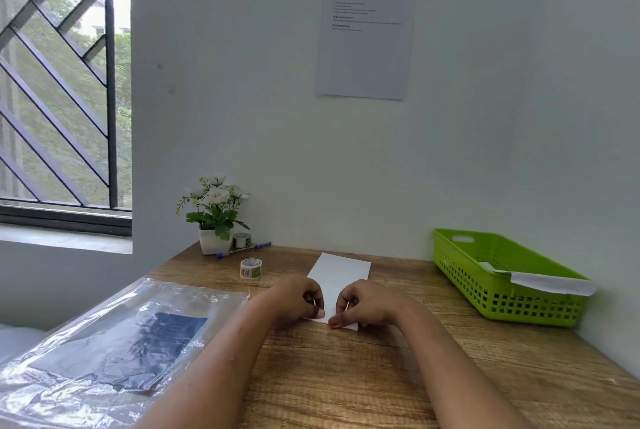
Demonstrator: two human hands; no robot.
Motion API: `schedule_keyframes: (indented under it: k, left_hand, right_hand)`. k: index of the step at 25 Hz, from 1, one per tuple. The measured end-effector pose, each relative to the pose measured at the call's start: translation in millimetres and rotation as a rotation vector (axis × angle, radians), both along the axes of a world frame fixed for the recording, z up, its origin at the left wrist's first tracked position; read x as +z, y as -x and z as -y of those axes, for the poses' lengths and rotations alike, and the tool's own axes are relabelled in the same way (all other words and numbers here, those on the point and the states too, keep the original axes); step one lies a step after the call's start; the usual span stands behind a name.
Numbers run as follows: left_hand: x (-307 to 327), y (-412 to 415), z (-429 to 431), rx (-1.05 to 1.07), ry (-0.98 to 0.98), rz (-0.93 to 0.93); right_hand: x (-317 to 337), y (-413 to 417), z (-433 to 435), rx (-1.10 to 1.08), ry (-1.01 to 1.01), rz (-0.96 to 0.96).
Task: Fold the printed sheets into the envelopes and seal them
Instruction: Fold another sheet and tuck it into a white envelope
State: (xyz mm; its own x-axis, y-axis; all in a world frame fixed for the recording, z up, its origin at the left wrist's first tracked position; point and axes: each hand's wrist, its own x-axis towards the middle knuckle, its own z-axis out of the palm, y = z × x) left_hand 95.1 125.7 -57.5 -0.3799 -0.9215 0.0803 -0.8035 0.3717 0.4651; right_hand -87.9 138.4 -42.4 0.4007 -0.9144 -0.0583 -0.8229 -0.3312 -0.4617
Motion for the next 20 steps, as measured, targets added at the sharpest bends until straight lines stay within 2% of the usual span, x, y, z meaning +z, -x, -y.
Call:
schedule_keyframes:
  k: [9, 20]
  left_hand:
    - [1, 1, -5, 0.001, 0.0, 0.02]
    - [4, 3, -9, 0.006, -0.018, -0.016]
  right_hand:
    - [-5, -2, 6, 0.016, 0.026, 0.061]
    - [-13, -6, 6, -0.165, 0.116, 0.014]
